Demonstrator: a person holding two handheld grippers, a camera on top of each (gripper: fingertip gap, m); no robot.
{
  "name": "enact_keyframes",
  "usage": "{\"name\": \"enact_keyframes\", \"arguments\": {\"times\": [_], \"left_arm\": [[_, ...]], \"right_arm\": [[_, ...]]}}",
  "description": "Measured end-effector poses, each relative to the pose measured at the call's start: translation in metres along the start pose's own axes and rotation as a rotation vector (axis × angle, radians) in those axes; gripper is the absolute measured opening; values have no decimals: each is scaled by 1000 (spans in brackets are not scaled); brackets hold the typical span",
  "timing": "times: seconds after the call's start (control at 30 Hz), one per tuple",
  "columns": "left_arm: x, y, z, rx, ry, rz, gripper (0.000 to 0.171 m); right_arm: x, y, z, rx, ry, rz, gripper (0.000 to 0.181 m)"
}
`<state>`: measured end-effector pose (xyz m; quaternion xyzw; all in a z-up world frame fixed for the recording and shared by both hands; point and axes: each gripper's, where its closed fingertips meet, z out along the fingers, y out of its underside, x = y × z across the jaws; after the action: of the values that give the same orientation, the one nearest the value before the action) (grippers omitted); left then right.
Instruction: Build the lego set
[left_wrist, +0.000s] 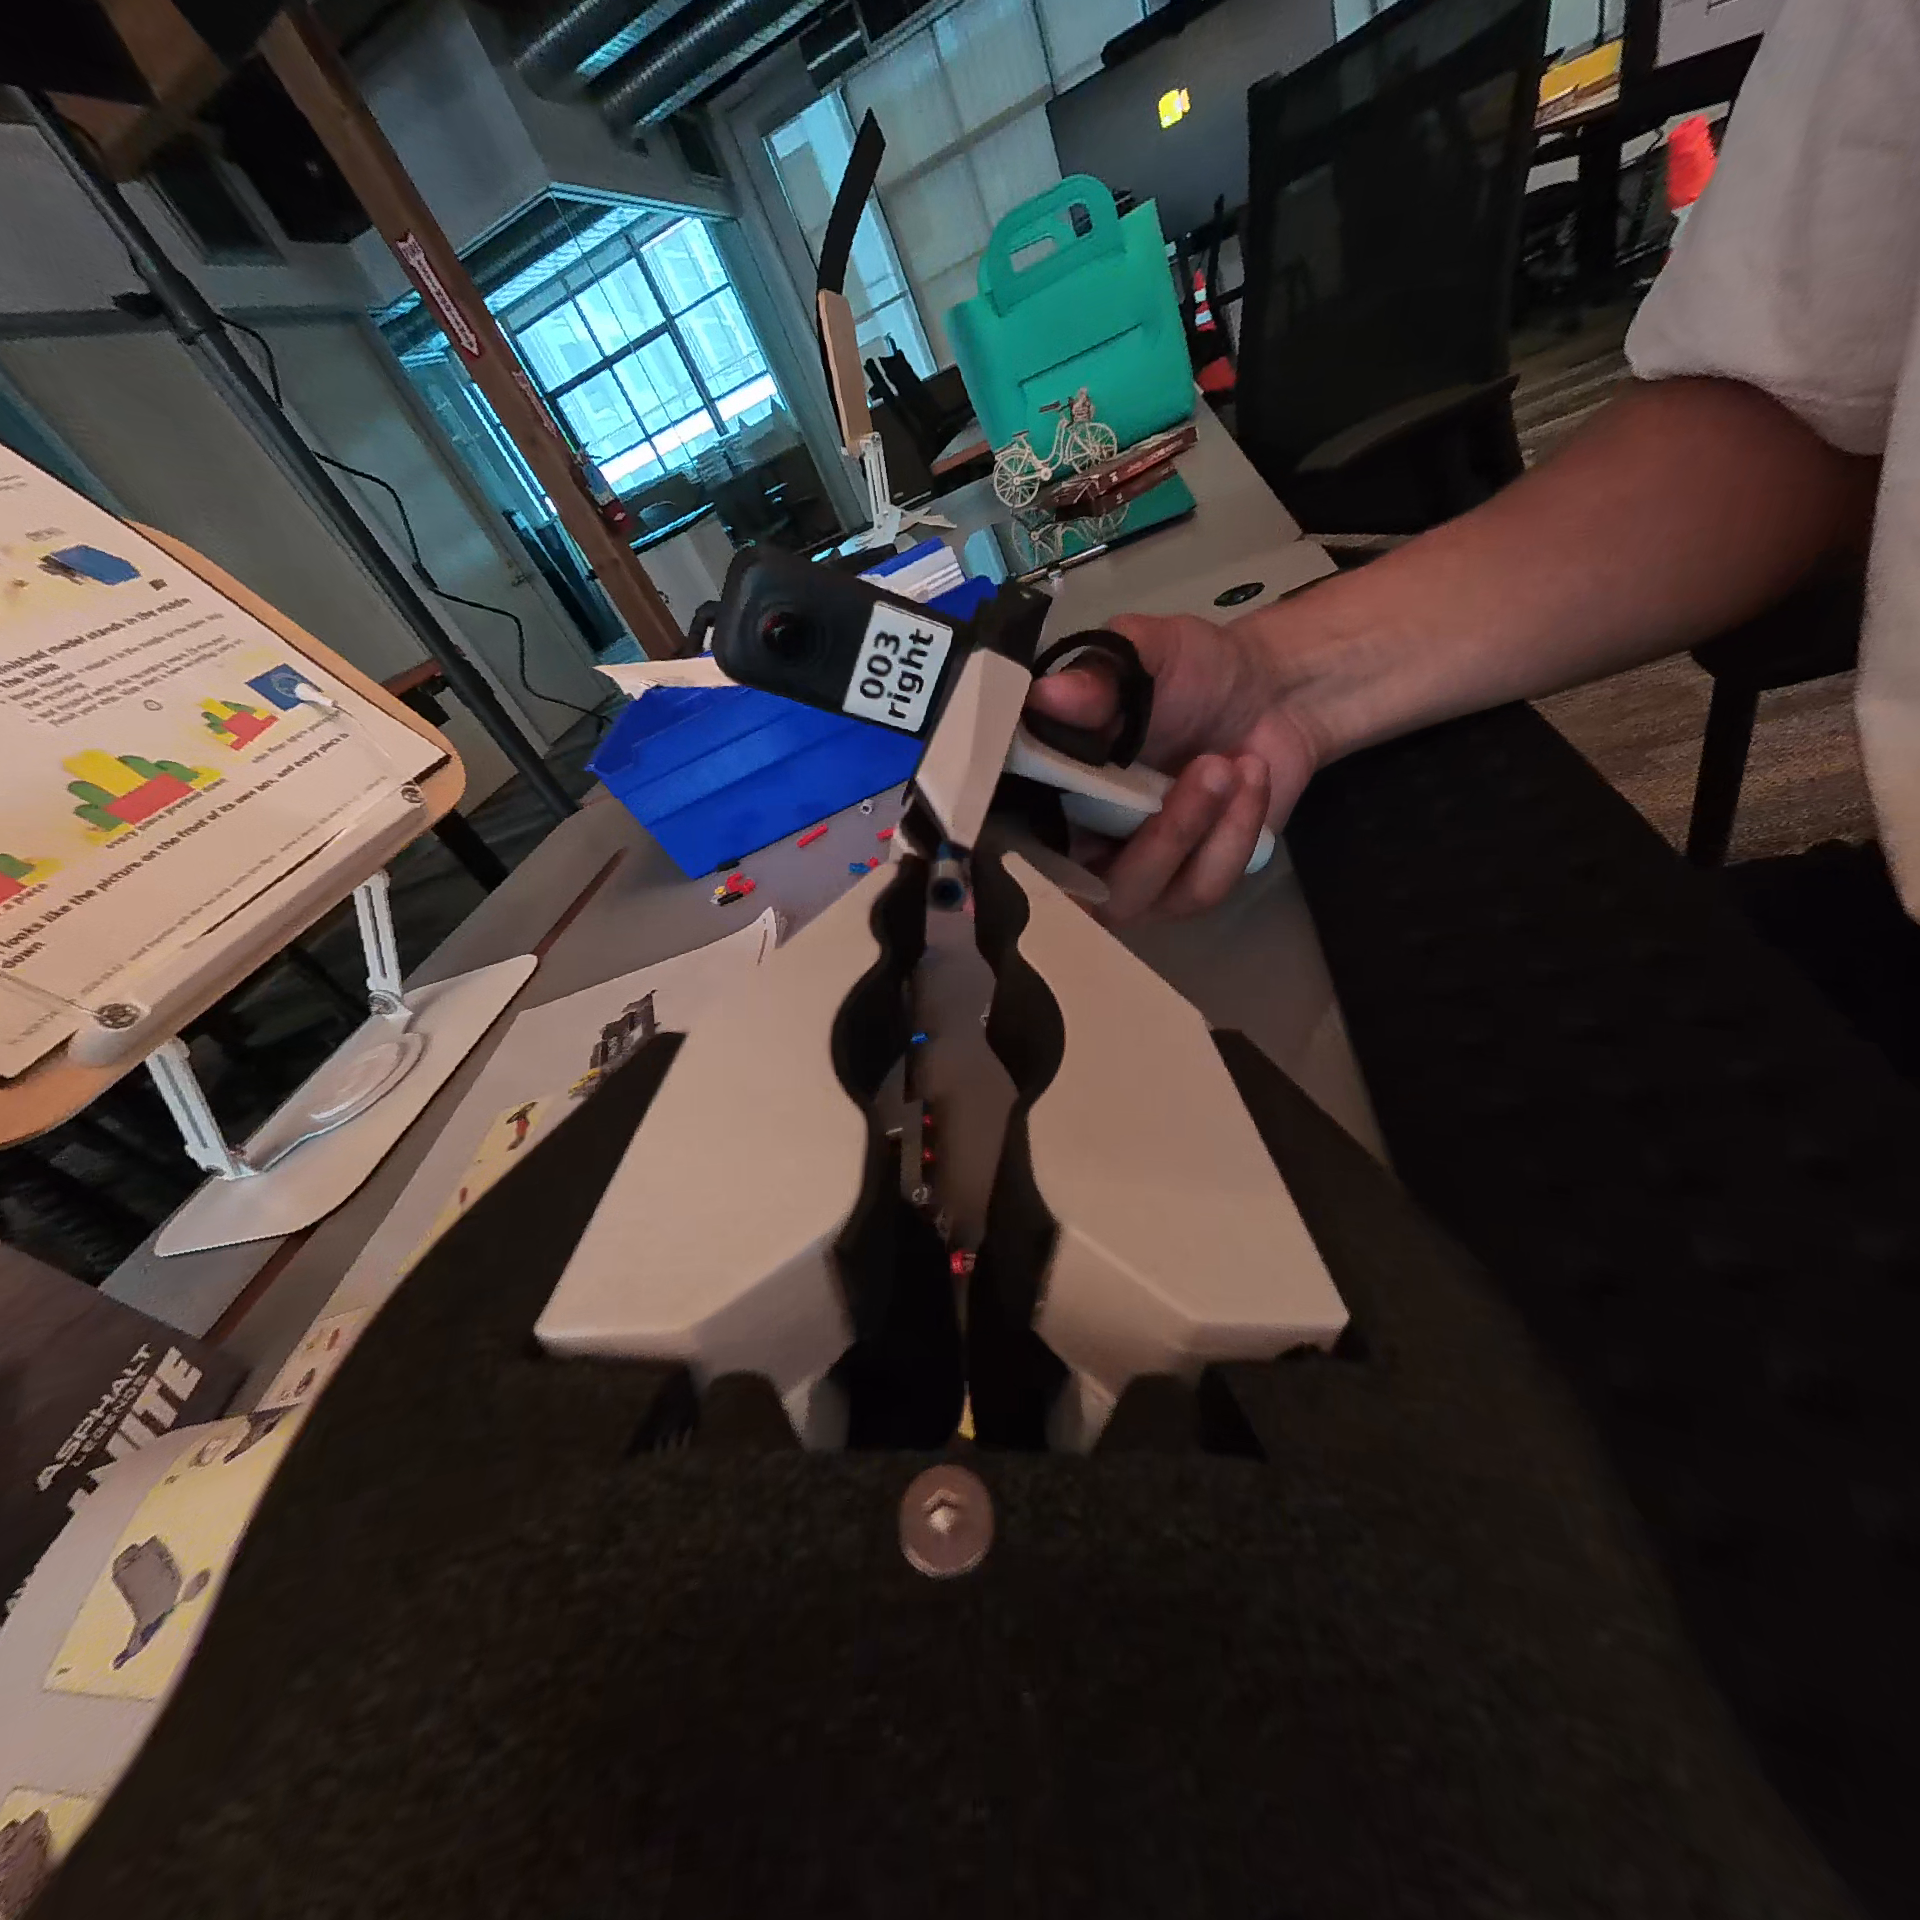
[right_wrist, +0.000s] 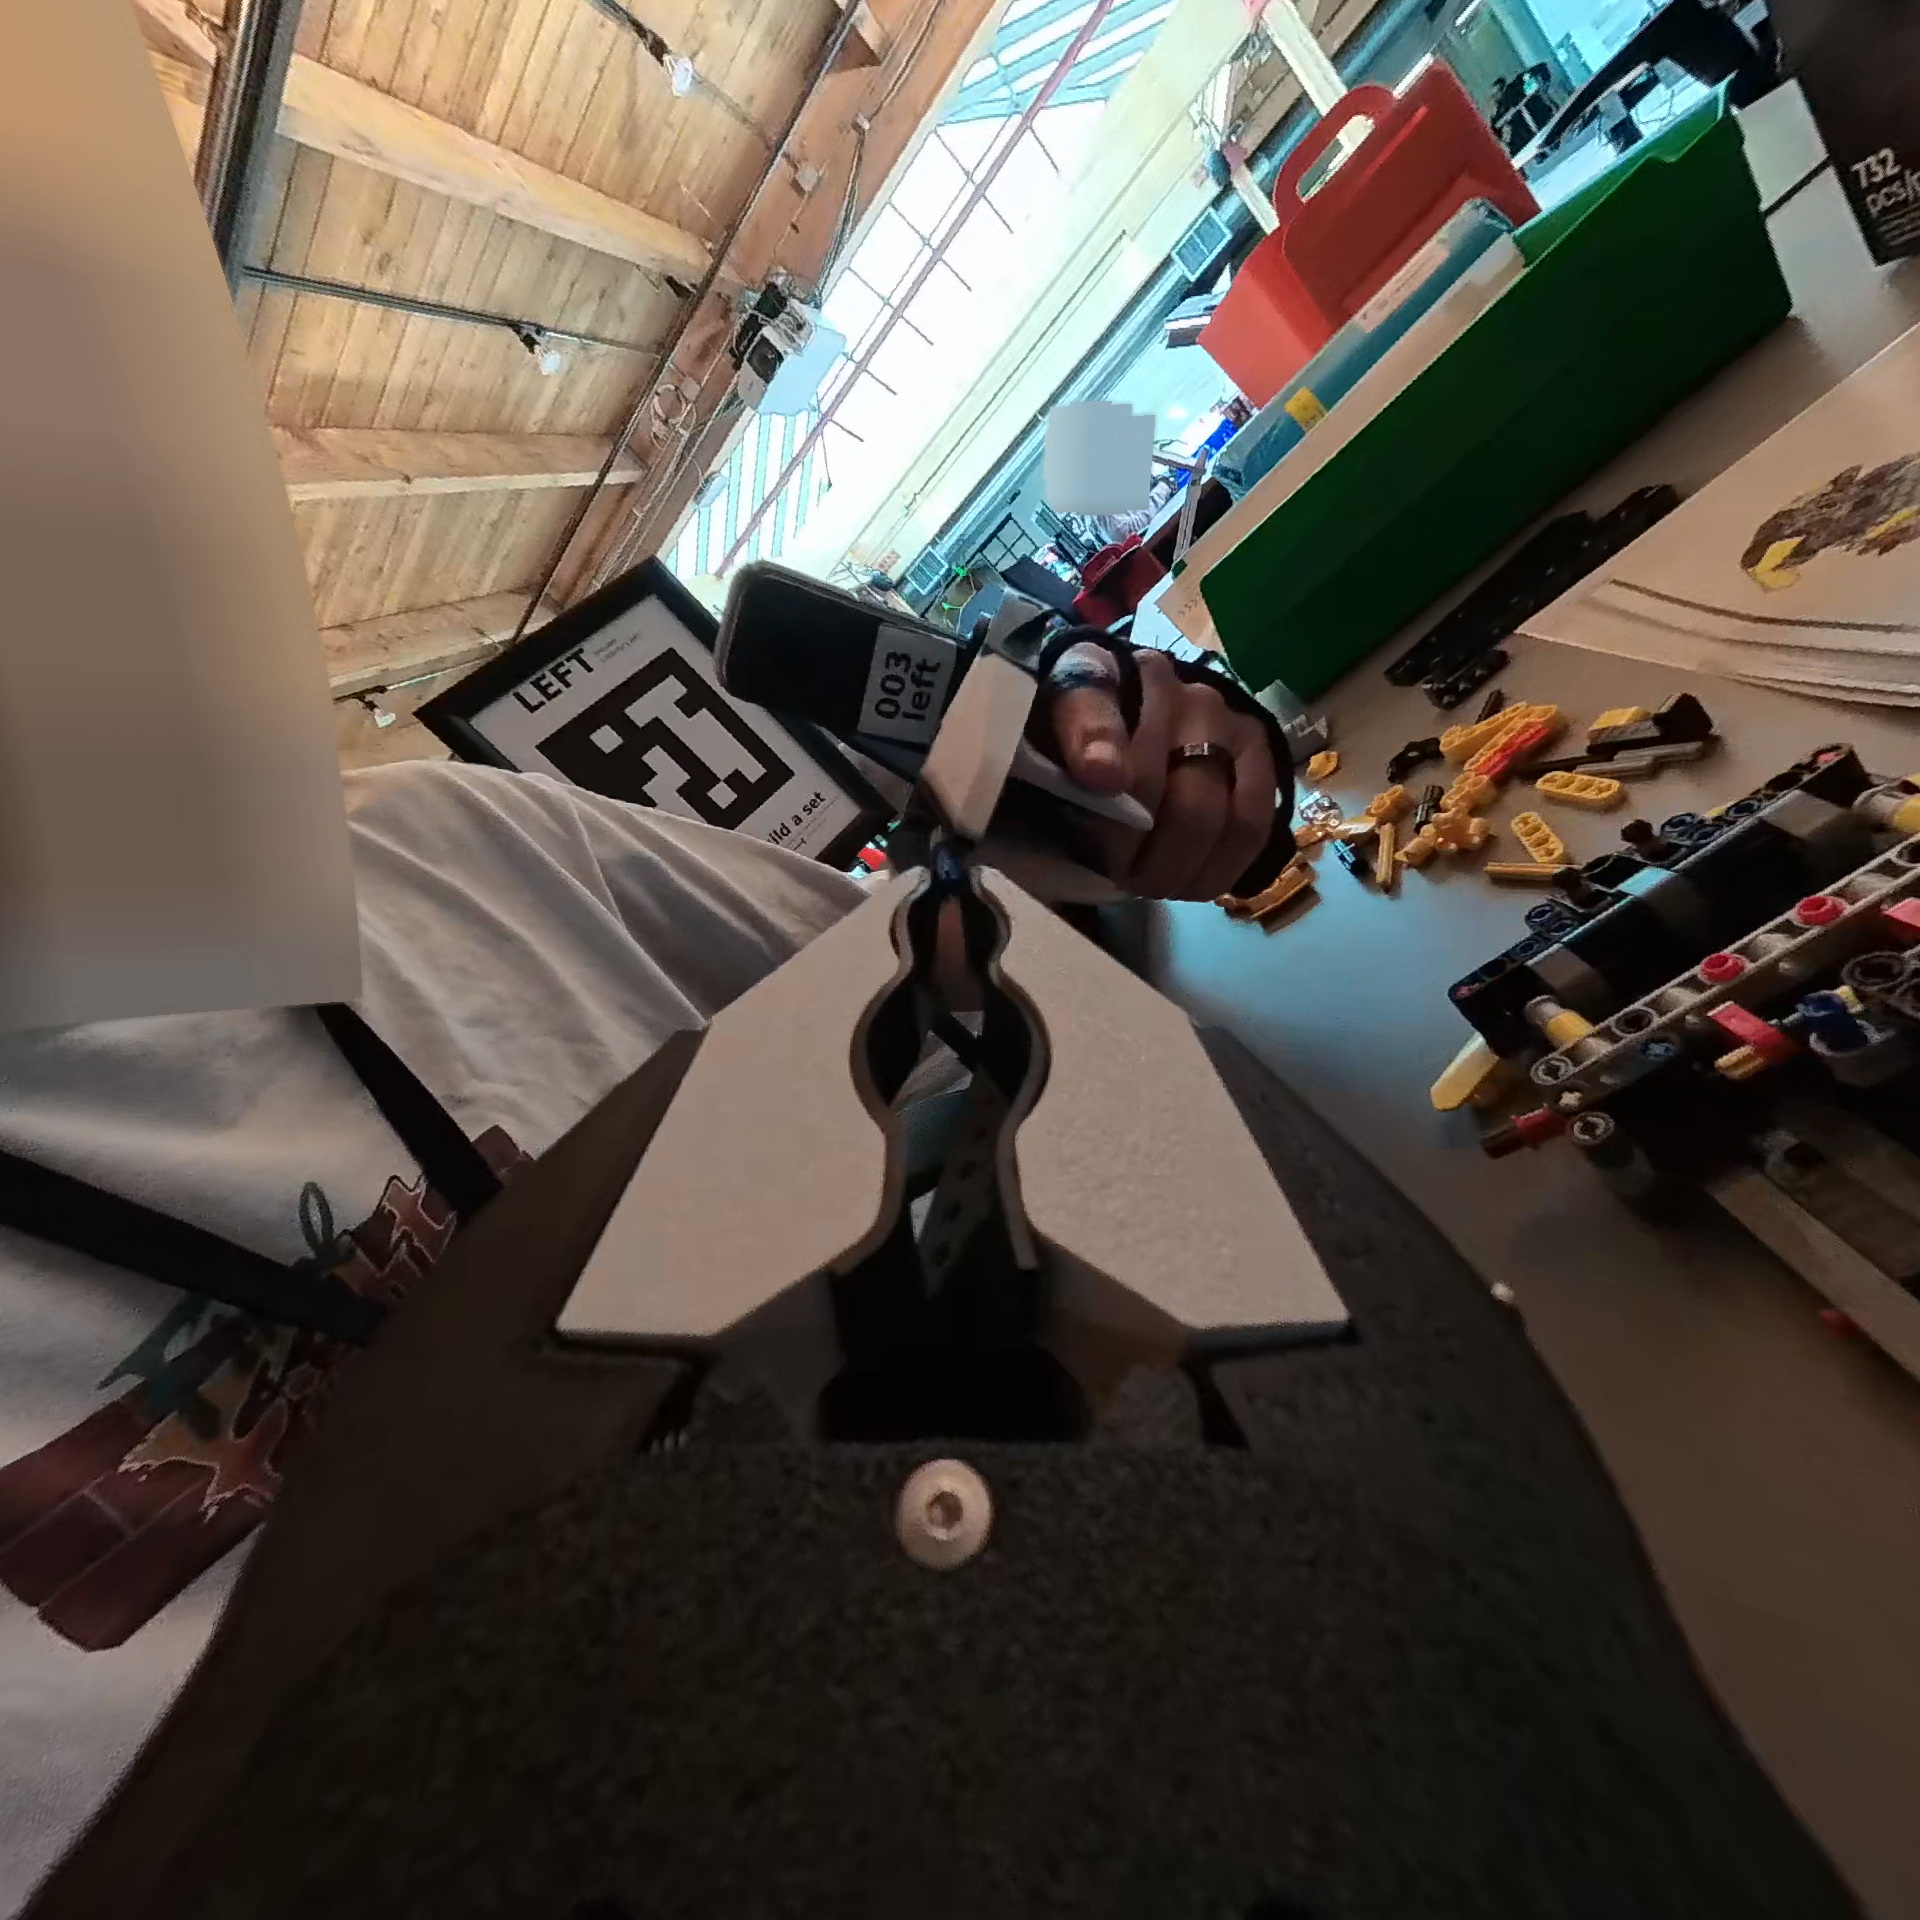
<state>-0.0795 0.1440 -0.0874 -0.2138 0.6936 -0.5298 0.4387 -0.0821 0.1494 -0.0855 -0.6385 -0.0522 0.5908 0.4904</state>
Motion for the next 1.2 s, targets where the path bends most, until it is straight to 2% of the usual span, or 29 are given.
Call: {"name": "enact_keyframes", "arguments": {"times": [0.23,0.53,0.6,0.67,0.73,0.83,0.93,1.07,1.13,1.2], "left_arm": [[3,3,0,-21,13,10,5],[5,8,-2,-50,51,-78,5],[3,12,-3,-55,52,-112,5],[2,16,-5,-67,51,-143,5],[1,28,-6,-112,49,-174,5],[3,57,-5,-233,72,-240,5],[13,72,-2,-298,121,-279,5],[26,85,2,-372,178,-260,5],[31,87,3,-385,192,-250,5],[32,87,4,-388,193,-248,5]], "right_arm": [[1,5,1,-16,0,15,3],[5,9,2,-43,26,-2,3],[7,7,0,-45,51,-28,11],[13,2,-8,-35,111,-71,24],[27,-5,-24,-19,240,-107,25],[64,16,-60,-184,557,-156,27],[77,40,-88,-318,742,-148,28],[90,69,-92,-438,825,-116,30],[90,67,-85,-421,816,-123,30],[89,71,-79,-447,804,-118,37]]}}
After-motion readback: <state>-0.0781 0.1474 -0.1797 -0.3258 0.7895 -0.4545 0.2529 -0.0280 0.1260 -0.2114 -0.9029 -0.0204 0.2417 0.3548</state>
